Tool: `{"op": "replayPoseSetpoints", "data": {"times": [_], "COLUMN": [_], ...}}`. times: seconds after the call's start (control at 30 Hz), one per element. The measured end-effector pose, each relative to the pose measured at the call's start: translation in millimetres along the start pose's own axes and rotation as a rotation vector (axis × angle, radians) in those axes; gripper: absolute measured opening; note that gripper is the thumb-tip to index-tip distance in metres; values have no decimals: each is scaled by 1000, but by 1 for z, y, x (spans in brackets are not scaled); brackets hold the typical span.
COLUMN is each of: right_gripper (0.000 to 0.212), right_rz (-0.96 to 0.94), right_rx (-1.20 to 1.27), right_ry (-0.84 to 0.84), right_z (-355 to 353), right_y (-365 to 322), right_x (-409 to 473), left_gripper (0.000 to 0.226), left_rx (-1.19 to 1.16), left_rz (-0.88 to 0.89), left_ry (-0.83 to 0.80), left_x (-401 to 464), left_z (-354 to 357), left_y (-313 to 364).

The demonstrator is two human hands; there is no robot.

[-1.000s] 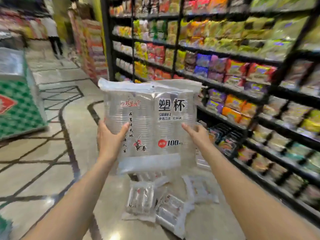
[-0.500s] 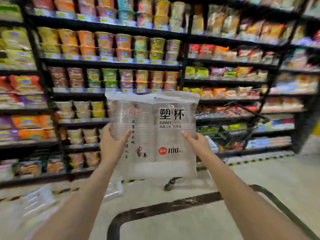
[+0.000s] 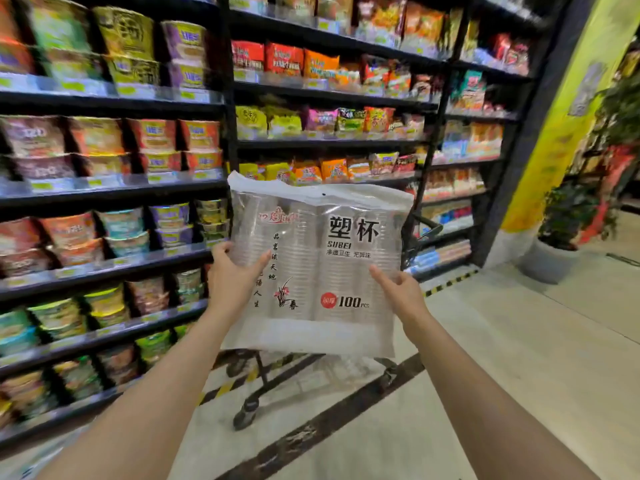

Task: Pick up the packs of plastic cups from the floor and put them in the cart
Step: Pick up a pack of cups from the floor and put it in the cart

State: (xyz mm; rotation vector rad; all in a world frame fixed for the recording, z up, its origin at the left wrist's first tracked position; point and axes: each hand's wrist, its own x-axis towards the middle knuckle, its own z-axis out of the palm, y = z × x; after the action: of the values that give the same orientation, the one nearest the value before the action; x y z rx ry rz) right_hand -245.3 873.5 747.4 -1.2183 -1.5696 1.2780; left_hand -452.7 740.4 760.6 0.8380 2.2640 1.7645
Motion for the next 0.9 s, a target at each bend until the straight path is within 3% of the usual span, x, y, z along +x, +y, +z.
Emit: {"op": "replayPoseSetpoints", "data": {"times": [0.17, 0.27, 0.37, 0.63, 0.77, 0.9], "right_gripper": [34, 69, 68, 89, 105, 73], "right_rz": [30, 58, 116, 548, 743, 865], "right_rx": [72, 144, 194, 347, 358, 248], "right_ry": [9, 54, 72, 74, 124, 178], "right_z": [40, 69, 102, 198, 227, 252], "right_y": [-3, 3, 15, 93, 136, 179], "right_x": [123, 192, 266, 431, 484, 525], "left_gripper": [68, 64, 62, 56, 66, 68], "left_rx": [44, 97, 184, 431, 561, 641], "left_rz": [51, 94, 129, 224, 195, 159], "left_ry": [-117, -158, -199, -405, -561, -704], "left_x": [130, 206, 282, 470, 530, 569], "left_z": [71, 110, 151, 280, 345, 406], "left_y": [-2, -3, -8, -67, -121, -171]}}
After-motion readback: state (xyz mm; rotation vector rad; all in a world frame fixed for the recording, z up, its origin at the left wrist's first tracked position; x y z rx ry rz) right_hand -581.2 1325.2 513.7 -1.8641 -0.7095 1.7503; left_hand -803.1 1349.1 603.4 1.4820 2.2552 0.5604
